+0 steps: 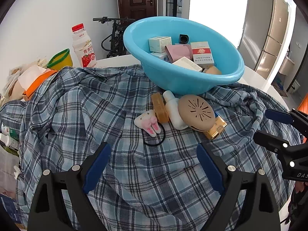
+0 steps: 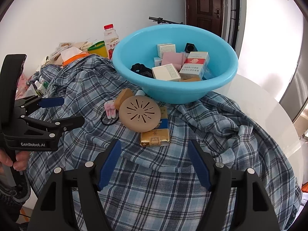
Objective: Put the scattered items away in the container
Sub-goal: 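Withdraw both grippers from the basin back over the shirt, then grasp the beige round vented disc with the right gripper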
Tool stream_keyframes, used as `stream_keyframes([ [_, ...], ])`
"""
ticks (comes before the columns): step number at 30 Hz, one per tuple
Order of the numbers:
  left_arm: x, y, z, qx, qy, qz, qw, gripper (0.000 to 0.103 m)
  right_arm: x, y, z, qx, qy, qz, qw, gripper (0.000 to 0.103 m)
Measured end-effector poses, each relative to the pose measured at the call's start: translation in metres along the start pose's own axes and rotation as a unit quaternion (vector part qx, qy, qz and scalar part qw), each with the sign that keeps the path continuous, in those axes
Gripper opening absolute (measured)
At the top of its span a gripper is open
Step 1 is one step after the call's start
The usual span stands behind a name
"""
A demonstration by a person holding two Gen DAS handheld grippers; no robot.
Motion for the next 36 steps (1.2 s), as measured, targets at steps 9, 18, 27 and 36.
stream_keyframes([
  [9,0.008,0.002,-0.005,-0.008,-0.004,-0.003,1.0,0.092,0.026,0.007,-0.011,0.009,0.034,-0.02,0.999,0.07],
  [18,0.017,0.001,-0.025,-0.021,0.009,-0.008,0.9997,0.092,0.062,0.015,-0.016,0.036,0.071,-0.033,0.996,0.077],
  [27,0.03,0.002,-0.031,-0.016,0.012,-0.018,0.9996,0.092,0.091,0.017,-0.022,0.024,0.075,-0.036,0.996,0.098],
  [36,0.037,0.004,-0.037,-0.018,0.009,-0.02,0.9996,0.092,0.115,0.029,-0.021,0.0,0.04,-0.038,0.998,0.099],
])
Point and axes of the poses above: each gripper's, at about its wrist camera, not at the fingertips, and x roughly the way its jaws point, z to its right, y to its top, the point moved 6 cm from there along x, roughly the way its jaws point
